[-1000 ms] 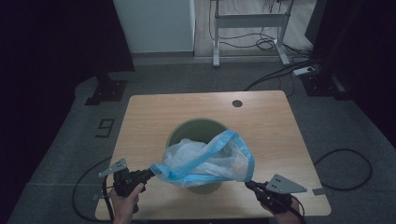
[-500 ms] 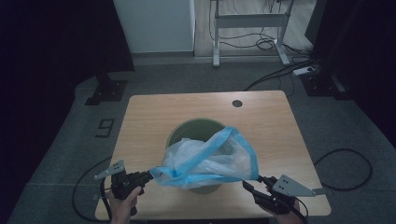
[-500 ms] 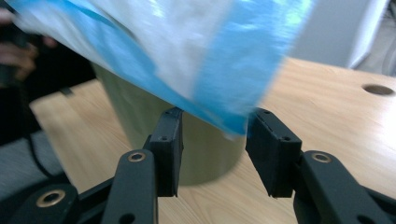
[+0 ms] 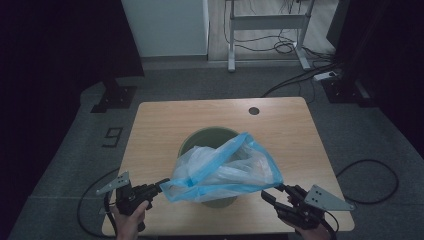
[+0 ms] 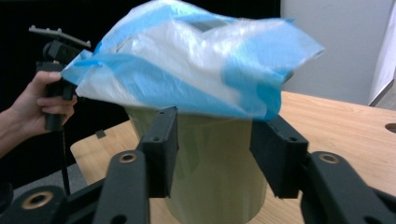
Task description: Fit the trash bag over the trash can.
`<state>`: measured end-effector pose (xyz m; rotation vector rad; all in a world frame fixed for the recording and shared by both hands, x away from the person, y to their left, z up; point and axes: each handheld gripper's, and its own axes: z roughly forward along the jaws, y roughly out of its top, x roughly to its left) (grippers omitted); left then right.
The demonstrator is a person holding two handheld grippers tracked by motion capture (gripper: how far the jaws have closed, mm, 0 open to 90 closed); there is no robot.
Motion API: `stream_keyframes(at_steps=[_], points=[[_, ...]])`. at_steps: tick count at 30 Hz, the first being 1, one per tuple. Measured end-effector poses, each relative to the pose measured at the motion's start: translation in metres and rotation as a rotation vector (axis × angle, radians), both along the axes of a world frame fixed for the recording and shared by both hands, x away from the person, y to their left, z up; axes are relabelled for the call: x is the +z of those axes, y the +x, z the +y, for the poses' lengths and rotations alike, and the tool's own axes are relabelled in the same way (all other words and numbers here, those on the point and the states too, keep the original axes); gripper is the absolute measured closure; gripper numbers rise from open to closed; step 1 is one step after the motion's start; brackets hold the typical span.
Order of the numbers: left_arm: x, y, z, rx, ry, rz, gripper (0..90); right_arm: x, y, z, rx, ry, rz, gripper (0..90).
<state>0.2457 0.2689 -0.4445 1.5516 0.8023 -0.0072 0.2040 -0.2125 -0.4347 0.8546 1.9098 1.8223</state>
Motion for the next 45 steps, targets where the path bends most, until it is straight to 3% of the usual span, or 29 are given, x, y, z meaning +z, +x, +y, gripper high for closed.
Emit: stream_keyframes(at_steps=[4,7,10,13,15,23,28,30,33,38,45], points=[[0.001,0.0,0.0,0.004,-0.005,-0.005,89.0,0.004,-0.001,-0.004,0.001,0.025,0.005,46.6],[0.001,0.0,-0.001,0.004,-0.006,-0.006,89.0,0.005,0.001,-0.005,-0.007,0.029,0.021,49.6],[0.0,0.0,-0.003,-0.002,-0.005,-0.006,89.0,0.003,0.004,-0.001,-0.013,0.011,0.041,61.4],[-0.001,-0.001,-0.002,-0.007,0.0,-0.004,89.1,0.001,0.007,0.008,-0.012,-0.031,0.063,81.3],[-0.002,-0.002,0.0,-0.006,0.008,-0.001,89.3,-0.002,0.008,0.012,0.004,-0.059,0.078,88.2],[-0.013,0.0,0.006,0.005,0.046,0.04,89.4,-0.019,0.01,0.011,0.044,-0.15,0.145,88.9],[-0.017,0.006,0.003,0.026,0.064,0.061,89.4,-0.028,0.02,0.01,0.0,-0.214,0.168,88.8],[-0.015,0.009,0.001,0.035,0.065,0.055,89.1,-0.028,0.027,0.007,-0.029,-0.202,0.177,88.5],[-0.008,0.007,0.001,0.06,0.051,0.02,78.3,-0.026,0.032,0.007,-0.045,-0.187,0.17,84.5],[0.013,-0.003,0.007,0.065,0.037,-0.049,51.6,-0.019,0.028,0.008,-0.048,-0.181,0.142,83.9],[0.045,-0.005,-0.01,0.026,0.086,-0.128,37.6,-0.015,0.027,0.01,-0.048,-0.187,0.127,83.8]])
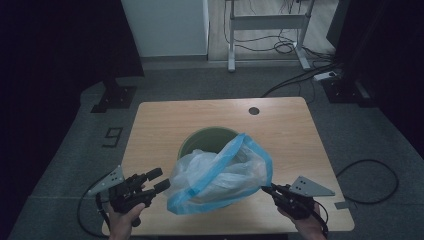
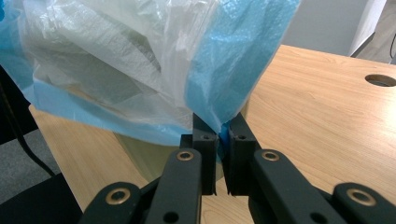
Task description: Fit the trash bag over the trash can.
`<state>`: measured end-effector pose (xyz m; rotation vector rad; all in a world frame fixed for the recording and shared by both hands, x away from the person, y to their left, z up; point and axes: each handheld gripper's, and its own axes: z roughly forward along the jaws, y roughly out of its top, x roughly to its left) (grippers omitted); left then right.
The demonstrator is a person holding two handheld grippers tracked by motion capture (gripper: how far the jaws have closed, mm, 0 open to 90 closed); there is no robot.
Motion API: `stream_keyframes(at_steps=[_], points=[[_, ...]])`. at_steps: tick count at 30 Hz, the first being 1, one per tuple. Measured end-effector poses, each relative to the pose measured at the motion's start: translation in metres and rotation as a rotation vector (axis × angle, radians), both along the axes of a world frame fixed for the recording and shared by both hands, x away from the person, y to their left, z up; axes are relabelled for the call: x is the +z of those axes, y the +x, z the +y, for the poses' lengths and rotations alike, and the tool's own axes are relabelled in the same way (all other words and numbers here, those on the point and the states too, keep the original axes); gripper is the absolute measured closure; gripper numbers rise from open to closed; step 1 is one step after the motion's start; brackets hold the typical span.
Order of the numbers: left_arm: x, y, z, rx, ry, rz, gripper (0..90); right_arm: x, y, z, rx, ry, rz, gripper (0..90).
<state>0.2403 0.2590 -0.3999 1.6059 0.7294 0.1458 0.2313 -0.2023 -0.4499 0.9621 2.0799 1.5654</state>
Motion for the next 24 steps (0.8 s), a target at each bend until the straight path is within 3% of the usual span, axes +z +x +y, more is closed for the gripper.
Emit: stream_keyframes(at_steps=[5,8,11,13,15,17,19,23,24], points=[[0.017,0.002,-0.026,-0.087,0.048,-0.047,29.4,0.0,0.001,0.004,0.006,-0.011,0.0,83.2],[0.024,0.002,-0.042,-0.121,0.101,-0.068,25.6,0.0,0.001,0.003,0.006,-0.012,0.001,83.0],[0.024,0.007,-0.057,-0.15,0.162,-0.051,23.9,0.0,0.001,0.002,0.003,-0.012,0.0,83.0],[0.021,0.01,-0.065,-0.142,0.202,-0.047,30.0,0.001,0.0,0.002,0.002,-0.01,-0.002,83.0],[0.018,0.011,-0.071,-0.127,0.238,-0.05,48.6,0.002,-0.001,0.001,0.003,-0.011,-0.006,83.0],[0.019,0.013,-0.071,-0.131,0.221,-0.04,68.5,0.003,-0.002,0.0,0.001,-0.015,-0.011,83.1],[0.021,0.016,-0.068,-0.126,0.184,-0.02,81.0,0.002,-0.002,0.0,-0.002,-0.019,-0.013,83.1],[0.026,0.024,-0.058,-0.061,0.122,-0.031,87.4,0.0,-0.001,-0.003,-0.011,-0.024,-0.009,83.2],[0.027,0.027,-0.054,-0.045,0.089,-0.029,87.6,-0.001,0.0,-0.004,-0.013,-0.024,-0.007,83.2]])
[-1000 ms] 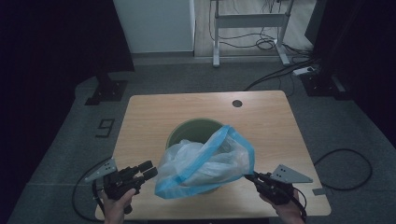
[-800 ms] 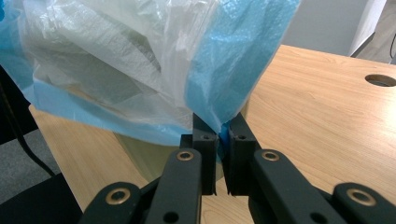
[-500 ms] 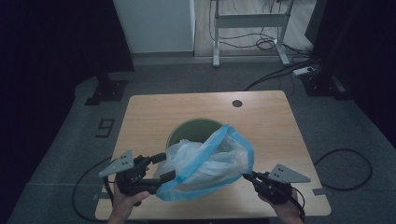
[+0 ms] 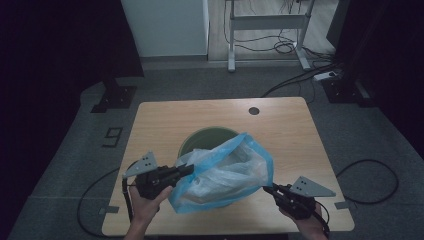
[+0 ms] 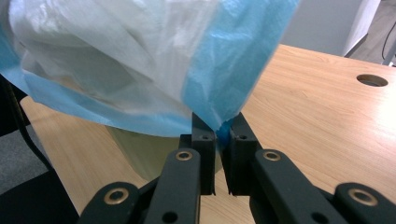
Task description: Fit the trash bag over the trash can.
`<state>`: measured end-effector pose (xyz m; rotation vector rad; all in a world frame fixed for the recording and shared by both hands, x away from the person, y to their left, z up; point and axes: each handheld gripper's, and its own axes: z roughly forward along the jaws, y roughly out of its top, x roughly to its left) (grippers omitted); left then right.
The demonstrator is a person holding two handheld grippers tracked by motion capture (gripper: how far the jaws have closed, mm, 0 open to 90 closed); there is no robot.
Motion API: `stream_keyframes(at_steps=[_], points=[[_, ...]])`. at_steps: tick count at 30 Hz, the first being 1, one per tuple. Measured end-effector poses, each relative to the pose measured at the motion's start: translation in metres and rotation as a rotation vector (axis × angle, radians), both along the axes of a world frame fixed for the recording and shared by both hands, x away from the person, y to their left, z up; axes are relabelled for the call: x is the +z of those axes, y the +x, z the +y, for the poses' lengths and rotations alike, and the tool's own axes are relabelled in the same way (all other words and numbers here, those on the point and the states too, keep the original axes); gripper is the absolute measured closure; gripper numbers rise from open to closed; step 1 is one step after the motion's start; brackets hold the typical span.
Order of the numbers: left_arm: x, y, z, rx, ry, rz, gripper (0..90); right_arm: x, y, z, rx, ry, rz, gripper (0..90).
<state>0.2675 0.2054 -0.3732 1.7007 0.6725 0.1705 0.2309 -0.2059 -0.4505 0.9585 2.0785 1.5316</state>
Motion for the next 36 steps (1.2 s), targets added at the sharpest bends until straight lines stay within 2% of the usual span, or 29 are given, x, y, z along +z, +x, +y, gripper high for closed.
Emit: stream_keyframes(at_steps=[4,6,8,11,15,19,23,24,26,28,30,32,33,36], points=[[0.002,0.011,0.013,0.043,-0.073,0.01,88.1,-0.002,0.001,-0.003,-0.009,0.0,0.009,83.2],[0.001,0.015,0.016,0.038,-0.102,0.023,88.1,-0.001,0.001,-0.004,-0.004,0.004,0.004,79.6],[0.001,0.016,0.015,0.036,-0.096,0.022,88.1,0.004,-0.002,-0.005,-0.003,0.028,-0.022,65.2],[0.0,0.016,0.013,0.031,-0.092,0.021,88.1,0.018,-0.006,-0.009,0.0,0.085,-0.05,51.8],[0.0,0.015,0.011,0.027,-0.091,0.02,88.1,0.039,-0.003,-0.011,0.014,0.121,-0.075,44.3],[0.001,0.014,0.01,0.038,-0.089,0.011,88.2,0.049,0.008,-0.005,0.04,0.123,-0.067,41.4],[0.001,0.013,0.01,0.049,-0.081,-0.001,88.2,0.053,0.01,-0.003,0.085,0.166,-0.064,41.3],[0.001,0.013,0.01,0.053,-0.078,-0.002,88.2,0.053,0.009,-0.003,0.089,0.17,-0.068,41.7],[0.001,0.014,0.01,0.056,-0.082,-0.002,88.2,0.053,0.007,-0.004,0.097,0.175,-0.071,50.9],[0.001,0.015,0.01,0.058,-0.086,-0.002,88.3,0.052,0.007,-0.003,0.093,0.155,-0.071,59.4],[0.002,0.016,0.01,0.068,-0.083,-0.01,88.3,0.052,0.011,-0.001,0.068,0.128,-0.068,73.5],[0.003,0.018,0.012,0.08,-0.099,-0.014,88.4,0.052,0.016,0.001,0.027,0.103,-0.064,84.1],[0.003,0.021,0.013,0.089,-0.11,-0.013,88.5,0.052,0.02,0.0,0.0,0.087,-0.061,87.4],[0.001,0.032,0.019,0.12,-0.12,0.001,88.6,0.049,0.032,-0.002,-0.046,0.058,-0.057,88.7]])
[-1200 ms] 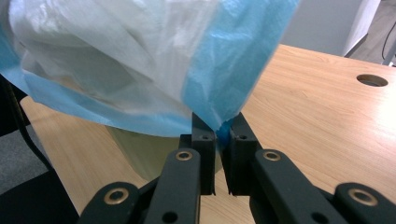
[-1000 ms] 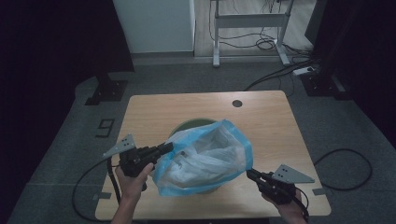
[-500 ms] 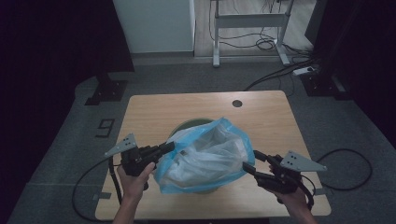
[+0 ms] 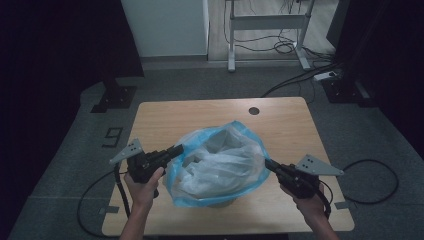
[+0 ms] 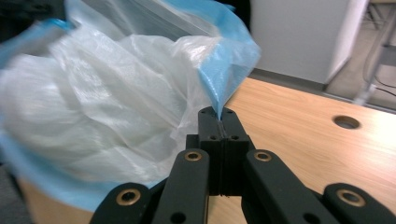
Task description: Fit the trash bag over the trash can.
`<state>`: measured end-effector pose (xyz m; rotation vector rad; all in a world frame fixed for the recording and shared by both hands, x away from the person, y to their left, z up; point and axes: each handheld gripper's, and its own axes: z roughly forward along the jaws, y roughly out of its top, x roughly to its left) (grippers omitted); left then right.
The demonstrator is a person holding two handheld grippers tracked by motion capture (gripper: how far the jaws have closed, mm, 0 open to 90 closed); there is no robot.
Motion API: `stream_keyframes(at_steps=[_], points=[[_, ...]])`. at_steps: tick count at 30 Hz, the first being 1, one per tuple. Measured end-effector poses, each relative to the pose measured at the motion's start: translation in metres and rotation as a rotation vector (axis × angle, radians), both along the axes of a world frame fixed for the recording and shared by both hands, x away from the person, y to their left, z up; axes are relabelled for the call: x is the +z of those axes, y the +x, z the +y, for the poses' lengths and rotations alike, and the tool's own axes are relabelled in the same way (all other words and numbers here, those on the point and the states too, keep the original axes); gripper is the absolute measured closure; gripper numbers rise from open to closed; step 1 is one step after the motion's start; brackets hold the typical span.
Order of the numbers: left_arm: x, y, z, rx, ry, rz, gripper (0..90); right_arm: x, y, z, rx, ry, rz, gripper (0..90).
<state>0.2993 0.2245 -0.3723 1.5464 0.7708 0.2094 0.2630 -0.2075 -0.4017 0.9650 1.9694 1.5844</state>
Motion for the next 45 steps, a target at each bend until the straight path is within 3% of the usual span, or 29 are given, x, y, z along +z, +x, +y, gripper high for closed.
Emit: stream_keyframes(at_steps=[8,11,18,25,32,35,45], points=[[-0.015,0.031,0.016,0.056,-0.024,0.08,88.6,-0.012,0.03,0.003,-0.051,-0.026,0.055,88.7],[-0.022,0.035,0.021,0.067,-0.032,0.1,88.6,-0.018,0.037,0.002,-0.065,-0.025,0.077,88.7],[-0.042,0.044,0.026,0.09,-0.018,0.187,88.6,-0.032,0.044,0.008,-0.058,-0.042,0.117,88.7],[-0.055,0.047,0.022,0.102,0.038,0.223,88.5,-0.051,0.048,0.016,-0.041,-0.067,0.159,88.7],[-0.068,0.057,0.013,0.108,0.128,0.313,88.5,-0.061,0.051,0.027,-0.022,-0.103,0.18,88.8],[-0.074,0.059,0.011,0.101,0.143,0.342,88.5,-0.065,0.052,0.03,-0.009,-0.111,0.194,88.8],[-0.078,0.058,0.011,0.095,0.144,0.336,88.6,-0.07,0.052,0.03,-0.003,-0.122,0.198,88.8]])
